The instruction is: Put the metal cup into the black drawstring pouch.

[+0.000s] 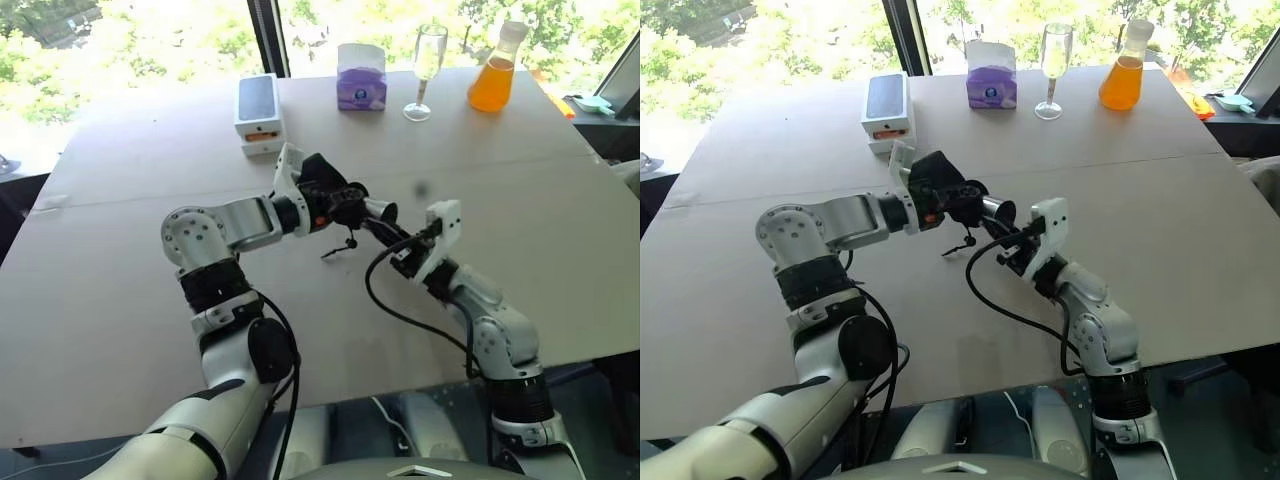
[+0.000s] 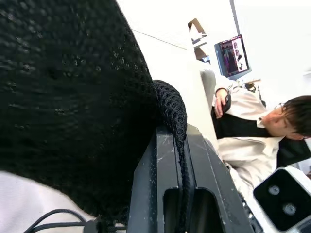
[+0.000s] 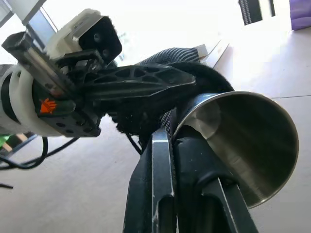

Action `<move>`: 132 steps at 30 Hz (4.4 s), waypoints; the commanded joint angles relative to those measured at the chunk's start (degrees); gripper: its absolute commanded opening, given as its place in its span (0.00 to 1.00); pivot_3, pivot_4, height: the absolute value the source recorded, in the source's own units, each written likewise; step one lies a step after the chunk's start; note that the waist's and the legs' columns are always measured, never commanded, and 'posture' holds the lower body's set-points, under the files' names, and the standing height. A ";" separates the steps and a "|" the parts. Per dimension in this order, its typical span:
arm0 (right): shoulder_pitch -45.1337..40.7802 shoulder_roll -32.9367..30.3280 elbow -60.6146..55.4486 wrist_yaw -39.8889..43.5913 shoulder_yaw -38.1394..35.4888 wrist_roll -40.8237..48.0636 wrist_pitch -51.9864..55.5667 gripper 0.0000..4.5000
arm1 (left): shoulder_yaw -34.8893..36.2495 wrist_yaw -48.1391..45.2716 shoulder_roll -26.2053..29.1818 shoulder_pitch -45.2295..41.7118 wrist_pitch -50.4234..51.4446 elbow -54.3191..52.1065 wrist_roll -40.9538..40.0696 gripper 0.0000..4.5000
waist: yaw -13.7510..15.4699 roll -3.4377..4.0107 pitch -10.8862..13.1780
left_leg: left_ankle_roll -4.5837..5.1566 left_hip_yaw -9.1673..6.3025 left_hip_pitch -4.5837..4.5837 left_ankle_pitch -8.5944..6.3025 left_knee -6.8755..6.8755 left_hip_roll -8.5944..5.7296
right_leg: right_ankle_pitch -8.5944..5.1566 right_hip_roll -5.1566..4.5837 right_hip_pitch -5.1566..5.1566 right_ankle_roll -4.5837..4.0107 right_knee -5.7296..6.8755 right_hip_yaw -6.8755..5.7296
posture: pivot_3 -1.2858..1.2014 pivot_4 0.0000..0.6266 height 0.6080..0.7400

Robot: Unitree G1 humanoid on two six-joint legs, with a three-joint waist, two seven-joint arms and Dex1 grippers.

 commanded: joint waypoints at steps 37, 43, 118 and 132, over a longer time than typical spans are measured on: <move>-7.37 5.69 8.77 1.92 -0.89 4.40 -4.70 0.01 | -17.04 45.14 1.28 6.91 -22.42 1.42 -63.05 0.00 | 0.19 -0.02 -0.01 | 0.00 -0.01 -0.01 0.00 0.11 0.00 | 0.00 -0.01 0.00 0.00 0.04 0.00 | 0.52 0.24 1.00; -12.69 4.59 15.76 4.85 1.20 -1.78 -10.53 0.01 | -19.97 44.15 0.57 8.61 -23.07 -0.96 -63.30 0.00 | 0.22 -0.02 -0.01 | 0.00 0.00 -0.04 0.00 0.18 -0.02 | 0.00 0.01 0.02 0.00 0.02 -0.01 | 0.52 0.24 1.00; -2.53 -24.70 -14.10 -9.53 5.39 -25.29 20.00 0.00 | -45.44 -24.90 22.85 10.67 -36.99 -10.29 12.71 0.74 | 0.37 0.03 0.02 | -0.01 -0.06 -0.02 0.01 0.13 -0.02 | 0.00 0.04 0.09 0.00 -0.03 -0.04 | 0.52 0.24 1.00; -7.33 -35.41 -23.28 -3.12 6.72 -31.25 18.62 0.00 | -56.92 -53.21 23.76 6.30 -63.88 -7.73 26.78 0.91 | 1.69 0.06 0.12 | 0.13 -0.30 -0.66 -0.05 0.54 -0.04 | -0.01 0.11 -0.09 -0.01 -0.28 -0.20 | 0.52 0.24 1.00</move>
